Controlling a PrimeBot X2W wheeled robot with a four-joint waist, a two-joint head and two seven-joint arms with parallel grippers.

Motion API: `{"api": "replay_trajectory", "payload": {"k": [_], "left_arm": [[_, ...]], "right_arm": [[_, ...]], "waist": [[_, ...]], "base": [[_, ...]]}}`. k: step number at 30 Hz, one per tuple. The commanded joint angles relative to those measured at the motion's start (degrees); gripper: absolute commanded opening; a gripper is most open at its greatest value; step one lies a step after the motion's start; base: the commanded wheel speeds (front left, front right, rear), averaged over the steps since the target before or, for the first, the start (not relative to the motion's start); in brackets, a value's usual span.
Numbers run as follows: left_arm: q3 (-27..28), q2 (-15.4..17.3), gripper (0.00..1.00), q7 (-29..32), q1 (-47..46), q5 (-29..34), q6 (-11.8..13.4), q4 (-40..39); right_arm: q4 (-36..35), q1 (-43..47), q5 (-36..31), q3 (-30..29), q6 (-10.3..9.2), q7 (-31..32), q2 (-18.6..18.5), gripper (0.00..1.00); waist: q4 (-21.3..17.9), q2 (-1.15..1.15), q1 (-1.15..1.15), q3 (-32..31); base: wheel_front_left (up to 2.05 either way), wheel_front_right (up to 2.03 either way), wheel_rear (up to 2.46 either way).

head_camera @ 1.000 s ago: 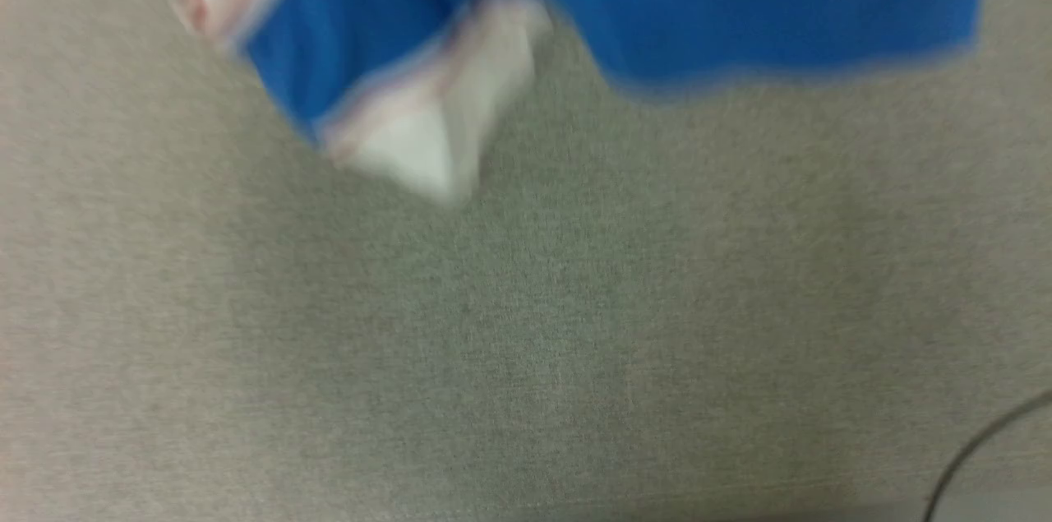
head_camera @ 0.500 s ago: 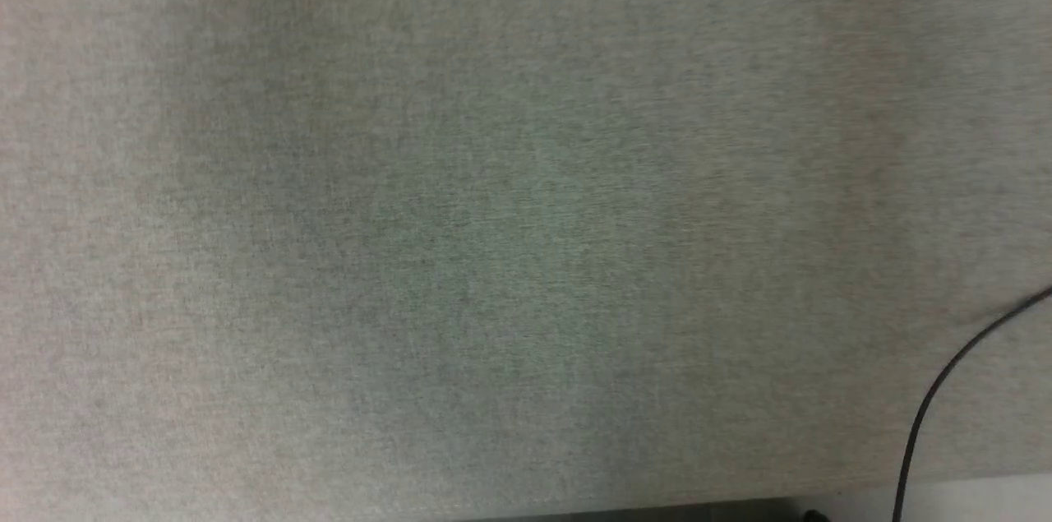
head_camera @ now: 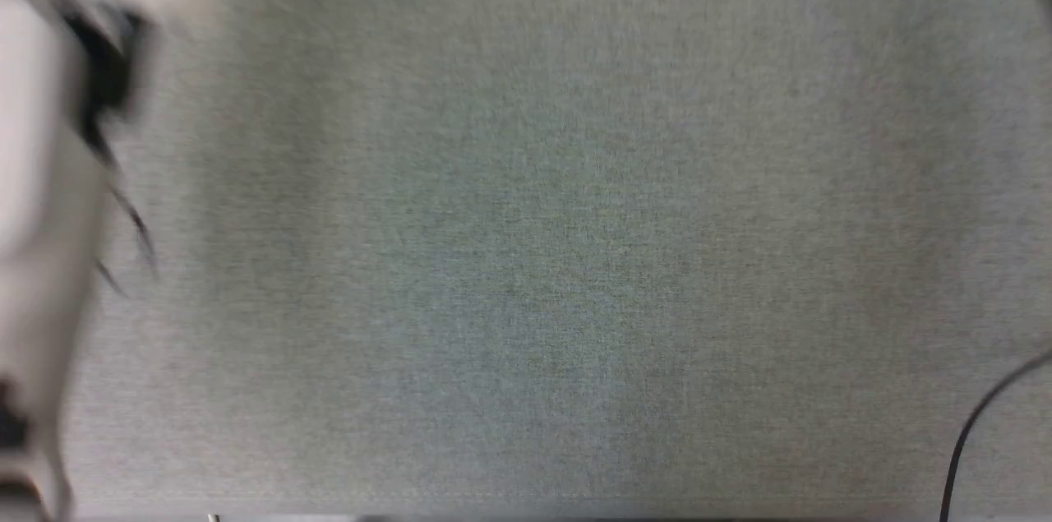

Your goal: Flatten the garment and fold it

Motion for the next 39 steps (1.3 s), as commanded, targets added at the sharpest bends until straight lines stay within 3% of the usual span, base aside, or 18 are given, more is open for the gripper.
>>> {"api": "replay_trajectory", "payload": {"k": [1,9,20,30,34,39], "left_arm": [[-0.4,-0.4,0.00,-0.3,2.9,-0.4,-0.6,-0.2],[-6.4,1.9,0.00,6.8,24.9,-3.7,-1.5,-1.6],[-8.7,10.1,0.00,20.4,47.3,-12.0,-0.4,-13.8],[-11.2,12.5,0.00,26.1,60.7,-17.1,3.1,-28.2],[-12.2,12.5,0.00,26.7,63.8,-17.6,4.3,-30.9],[-13.9,12.6,0.00,27.9,66.2,-18.3,4.3,-32.7]], "right_arm": [[0.1,2.2,0.0,0.8,-0.12,-0.4,-0.1,0.00],[-2.3,19.4,3.1,7.6,-0.12,-0.7,-3.3,0.00],[-8.1,36.2,11.0,14.1,-0.12,5.4,-11.1,0.00],[-16.8,51.9,19.8,12.5,-0.12,13.7,-19.0,0.00],[-20.5,57.9,22.7,10.4,-0.12,19.0,-21.4,0.00],[-25.3,64.3,21.9,6.0,-0.12,22.3,-23.8,0.00]], "waist": [[1.3,0.00,0.01,-6.0],[3.4,0.00,0.01,-18.3],[4.7,0.00,0.01,-30.5],[4.9,0.00,0.01,-36.3],[4.7,0.00,0.01,-37.0],[4.5,0.00,0.01,-37.1]], "base": [[0.00,0.00,0.00],[0.00,0.00,0.00],[0.00,0.00,0.00],[0.00,0.00,0.00],[0.00,0.00,0.00],[0.00,0.00,0.00]]}}
